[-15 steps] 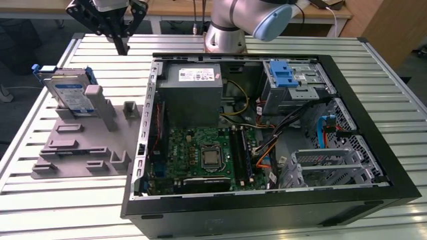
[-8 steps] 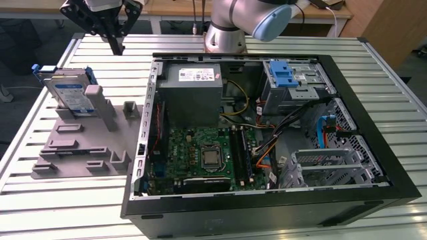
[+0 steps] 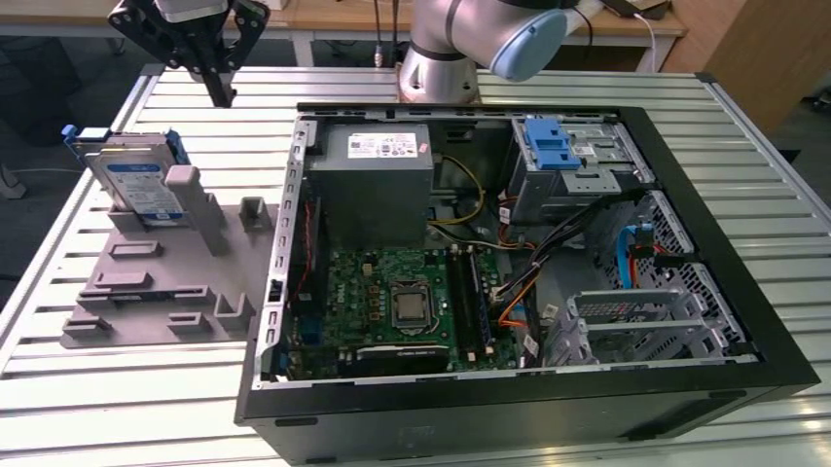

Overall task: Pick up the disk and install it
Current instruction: 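Reach for the disk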

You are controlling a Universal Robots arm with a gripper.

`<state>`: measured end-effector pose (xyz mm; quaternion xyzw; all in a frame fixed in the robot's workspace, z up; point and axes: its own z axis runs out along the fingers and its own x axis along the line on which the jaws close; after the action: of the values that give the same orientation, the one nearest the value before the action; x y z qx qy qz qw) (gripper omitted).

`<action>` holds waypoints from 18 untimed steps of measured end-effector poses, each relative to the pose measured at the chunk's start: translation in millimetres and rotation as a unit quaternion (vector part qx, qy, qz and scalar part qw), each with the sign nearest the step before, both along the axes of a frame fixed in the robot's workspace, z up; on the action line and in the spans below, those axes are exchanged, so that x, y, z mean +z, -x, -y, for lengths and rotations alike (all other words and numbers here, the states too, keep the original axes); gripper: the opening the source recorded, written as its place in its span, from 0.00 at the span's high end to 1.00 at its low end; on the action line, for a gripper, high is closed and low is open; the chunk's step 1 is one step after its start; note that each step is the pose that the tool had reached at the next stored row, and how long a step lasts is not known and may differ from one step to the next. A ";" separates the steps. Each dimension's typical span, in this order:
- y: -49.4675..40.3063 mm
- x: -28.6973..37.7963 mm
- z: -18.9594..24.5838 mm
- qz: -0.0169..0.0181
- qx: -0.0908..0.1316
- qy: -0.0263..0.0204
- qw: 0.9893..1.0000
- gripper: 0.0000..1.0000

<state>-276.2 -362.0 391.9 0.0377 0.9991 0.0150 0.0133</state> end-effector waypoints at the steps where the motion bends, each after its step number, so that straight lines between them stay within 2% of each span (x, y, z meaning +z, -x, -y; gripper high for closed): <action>1: 0.1 0.0 0.0 0.000 0.000 0.000 1.000 0.89; 9: 1.3 0.0 0.0 0.000 0.000 0.000 1.000 0.89; 18: 10.1 -0.1 -0.9 0.000 0.000 0.000 1.000 0.89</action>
<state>-286.3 -361.0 391.9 0.0378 0.9991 0.0151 0.0133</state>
